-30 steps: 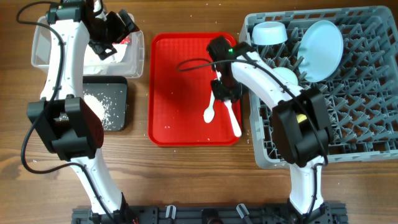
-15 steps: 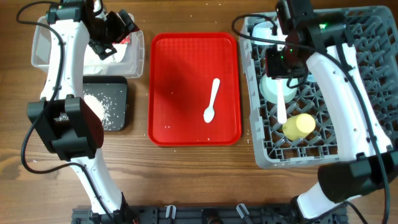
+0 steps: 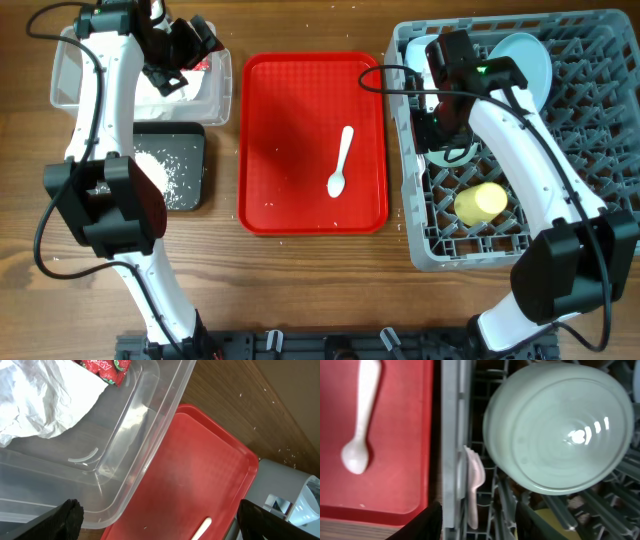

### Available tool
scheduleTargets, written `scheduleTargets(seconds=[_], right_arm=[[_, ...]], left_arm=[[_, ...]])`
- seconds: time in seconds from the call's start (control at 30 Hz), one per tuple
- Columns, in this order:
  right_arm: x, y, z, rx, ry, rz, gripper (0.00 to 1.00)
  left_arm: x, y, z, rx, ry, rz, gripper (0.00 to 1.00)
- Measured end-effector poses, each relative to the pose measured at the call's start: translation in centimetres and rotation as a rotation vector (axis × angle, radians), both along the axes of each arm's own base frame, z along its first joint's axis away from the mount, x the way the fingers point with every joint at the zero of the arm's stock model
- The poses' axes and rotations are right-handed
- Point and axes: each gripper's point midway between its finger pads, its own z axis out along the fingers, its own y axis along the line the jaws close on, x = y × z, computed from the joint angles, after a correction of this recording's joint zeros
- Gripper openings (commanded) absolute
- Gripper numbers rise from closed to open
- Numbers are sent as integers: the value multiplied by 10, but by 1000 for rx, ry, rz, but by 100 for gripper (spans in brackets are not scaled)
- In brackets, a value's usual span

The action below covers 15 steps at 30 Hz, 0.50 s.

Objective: Sort waste into correct bins and load items into the dishwasher rack

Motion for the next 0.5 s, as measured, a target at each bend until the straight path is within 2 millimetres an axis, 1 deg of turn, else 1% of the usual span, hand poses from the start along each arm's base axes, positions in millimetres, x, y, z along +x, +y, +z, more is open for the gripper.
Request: scheduleTargets(seconds=[0.03,0.1,0.13,0.17,0.2,0.23,0.27,0.3,0.33,0.37,0.43,0.47,0.5], right_arm=[[1,6,6,36,-4,5,52],[10,22,24,119,-38,10,53],[19,44,40,217,-78,10,53],[18,59,44,257,-82,2,53],[16,82,45,282,-86,-37,53],[7,108,43,299,-75,-51,53],[-4,130,28,305,-43,-84,53],[-6,143,15,315,-40,-115,52],[-11,152,-4,303,-14,-130,53],[-21,159,-30,278,41,-155,53],[-26,163,-57,252,83,-190,53],[-31,162,-74,228,117,-211,53],[-34,161,-85,210,139,-225,53]], left_arm=[[0,0,0,0,0,0,100],[0,0,0,0,1,0,100],[0,0,0,0,0,0,100],[0,0,0,0,0,0,100],[0,0,0,0,0,0,100],[0,0,0,0,1,0,100],[0,0,0,0,0,0,100],[0,0,0,0,0,0,100],[0,0,0,0,0,0,100],[0,0,0,0,1,0,100],[0,0,0,0,0,0,100],[0,0,0,0,0,0,100],[0,0,0,0,0,0,100]])
